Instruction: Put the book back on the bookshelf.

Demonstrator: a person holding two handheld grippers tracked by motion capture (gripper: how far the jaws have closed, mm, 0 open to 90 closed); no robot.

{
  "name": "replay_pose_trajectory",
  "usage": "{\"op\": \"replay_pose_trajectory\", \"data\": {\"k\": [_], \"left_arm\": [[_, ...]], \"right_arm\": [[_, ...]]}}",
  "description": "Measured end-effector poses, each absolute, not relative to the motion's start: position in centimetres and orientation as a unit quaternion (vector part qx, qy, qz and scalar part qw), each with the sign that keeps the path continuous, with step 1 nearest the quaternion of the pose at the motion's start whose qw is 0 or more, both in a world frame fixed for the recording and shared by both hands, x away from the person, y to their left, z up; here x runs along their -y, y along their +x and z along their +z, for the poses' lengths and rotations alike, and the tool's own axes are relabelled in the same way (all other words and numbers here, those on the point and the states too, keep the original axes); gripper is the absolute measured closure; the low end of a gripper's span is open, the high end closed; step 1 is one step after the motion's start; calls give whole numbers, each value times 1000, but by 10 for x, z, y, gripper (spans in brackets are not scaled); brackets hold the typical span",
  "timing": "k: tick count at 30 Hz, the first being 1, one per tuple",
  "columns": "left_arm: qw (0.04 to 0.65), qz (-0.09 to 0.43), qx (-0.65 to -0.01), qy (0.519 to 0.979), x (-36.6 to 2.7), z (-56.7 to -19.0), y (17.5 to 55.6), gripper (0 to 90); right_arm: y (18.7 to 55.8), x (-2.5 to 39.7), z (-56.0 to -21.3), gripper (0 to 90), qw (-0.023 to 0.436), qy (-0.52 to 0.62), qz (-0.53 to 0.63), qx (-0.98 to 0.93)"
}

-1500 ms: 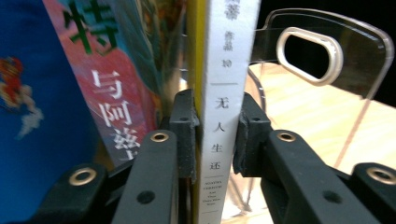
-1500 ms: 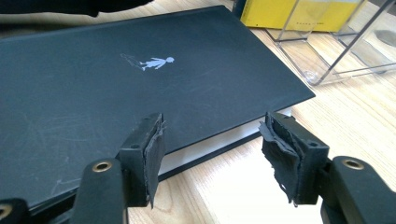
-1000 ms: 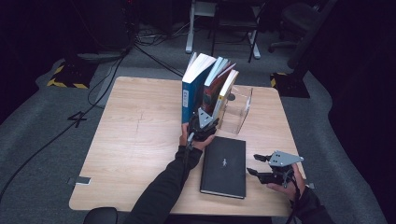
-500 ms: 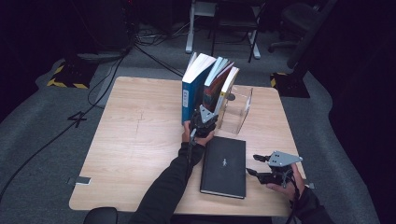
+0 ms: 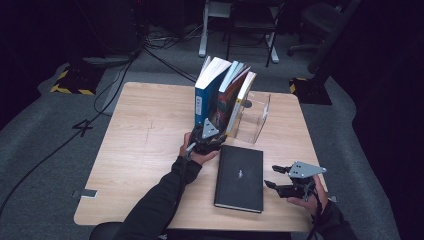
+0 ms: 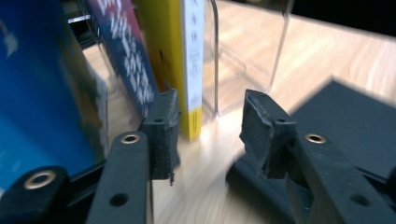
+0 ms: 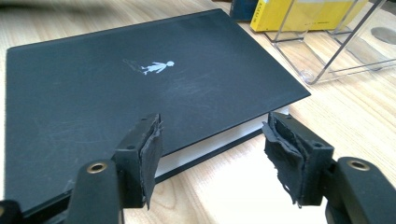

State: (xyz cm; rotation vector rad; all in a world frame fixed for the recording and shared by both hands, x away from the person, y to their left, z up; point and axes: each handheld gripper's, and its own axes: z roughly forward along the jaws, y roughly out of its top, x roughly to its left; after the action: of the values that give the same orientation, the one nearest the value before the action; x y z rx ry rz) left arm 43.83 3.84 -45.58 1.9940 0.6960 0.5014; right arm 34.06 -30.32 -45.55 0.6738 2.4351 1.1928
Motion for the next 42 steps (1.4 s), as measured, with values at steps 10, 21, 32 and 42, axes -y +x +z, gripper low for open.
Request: {"op": "replay_pose_trajectory", "data": {"k": [10,21,32,42], "left_arm": [[402,151,-210,878,-79,-475,385,410],[359,102,-195,907,-98,-501,338,266],[372,76,-199,903,-101,-504,321,243],[373,65,-179,908,-98,-504,328,235]], "right_arm": [[334,315,-461,319,158,254,404,-865],[331,318,-480,289,135,249,361,-889],[328,306,-494,289,111,220,354,-902],[327,292,-496,238,101,192,373,-902]]}}
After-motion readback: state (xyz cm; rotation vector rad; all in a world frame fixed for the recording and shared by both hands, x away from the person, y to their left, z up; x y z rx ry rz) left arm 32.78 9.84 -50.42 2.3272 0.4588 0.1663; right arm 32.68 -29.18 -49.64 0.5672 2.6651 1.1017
